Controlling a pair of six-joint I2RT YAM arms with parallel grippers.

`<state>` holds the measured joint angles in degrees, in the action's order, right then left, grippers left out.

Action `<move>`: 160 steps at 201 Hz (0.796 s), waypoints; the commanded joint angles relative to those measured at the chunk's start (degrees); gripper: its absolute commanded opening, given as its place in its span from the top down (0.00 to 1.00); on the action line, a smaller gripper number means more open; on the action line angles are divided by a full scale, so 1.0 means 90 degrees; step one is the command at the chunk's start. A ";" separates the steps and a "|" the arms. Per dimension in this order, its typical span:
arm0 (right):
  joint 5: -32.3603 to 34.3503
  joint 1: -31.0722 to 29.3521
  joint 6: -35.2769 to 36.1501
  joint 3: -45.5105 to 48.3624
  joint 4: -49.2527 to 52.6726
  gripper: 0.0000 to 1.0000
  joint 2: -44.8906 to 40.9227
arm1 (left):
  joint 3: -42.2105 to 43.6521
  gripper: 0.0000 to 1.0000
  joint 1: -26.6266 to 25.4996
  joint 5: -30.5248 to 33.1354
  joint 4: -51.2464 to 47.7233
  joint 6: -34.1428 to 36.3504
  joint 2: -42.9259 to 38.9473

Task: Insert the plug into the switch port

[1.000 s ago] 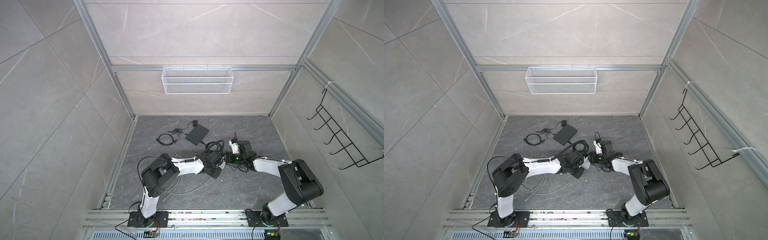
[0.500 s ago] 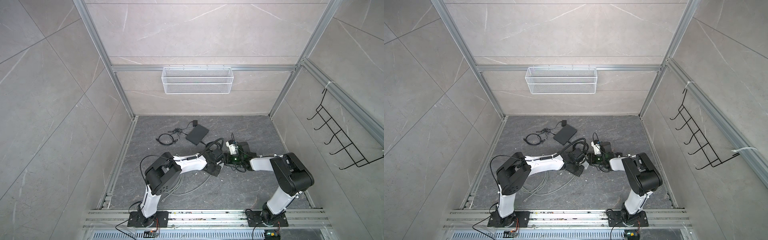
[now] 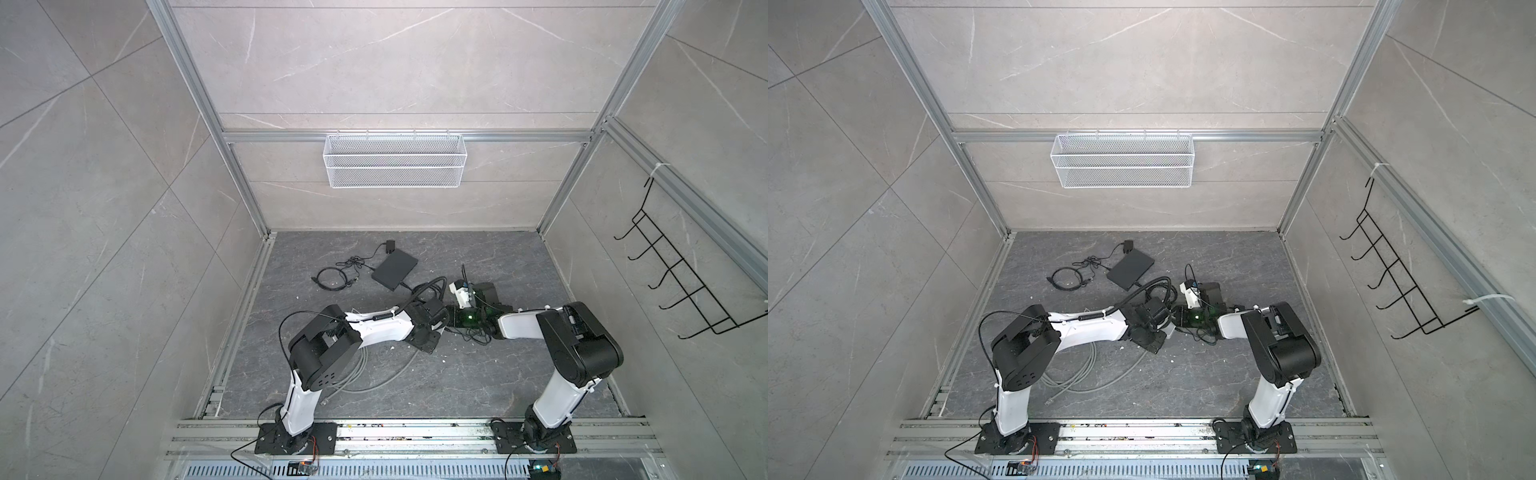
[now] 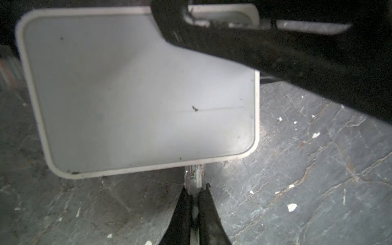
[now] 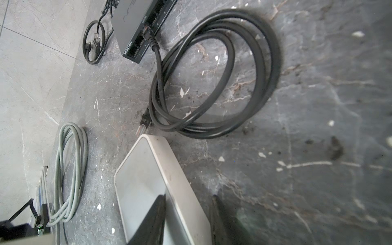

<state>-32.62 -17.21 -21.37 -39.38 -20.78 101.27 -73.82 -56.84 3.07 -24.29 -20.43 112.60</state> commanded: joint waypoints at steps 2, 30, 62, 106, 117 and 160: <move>-0.0296 -0.0056 0.0039 -0.0099 0.0279 0.63 0.0163 | 0.0209 0.90 0.0026 0.0085 0.0684 0.0236 -0.0410; -0.0306 -0.0082 0.0076 -0.0156 0.0390 0.63 0.0173 | 0.0343 0.90 0.0023 0.0220 0.0802 0.0387 -0.0527; -0.0226 -0.0151 0.0152 -0.0224 0.0521 0.63 0.0201 | 0.0538 0.90 0.0021 0.0328 0.1058 0.0443 -0.0709; -0.0164 -0.0149 0.0160 -0.0265 0.0591 0.64 0.0196 | 0.0738 0.90 0.0025 0.0292 0.1123 0.0492 -0.0839; -0.0149 -0.0158 0.0167 -0.0264 0.0593 0.64 0.0198 | 0.0793 0.90 0.0047 0.0193 0.1156 0.0487 -0.0860; -0.0149 -0.0286 0.0337 -0.0244 0.0642 0.65 0.0084 | 0.0834 0.90 0.0144 -0.0365 0.1107 0.0611 -0.0782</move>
<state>-33.41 -18.15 -20.67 -41.06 -18.06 101.91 -66.46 -56.29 3.03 -16.88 -16.86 107.70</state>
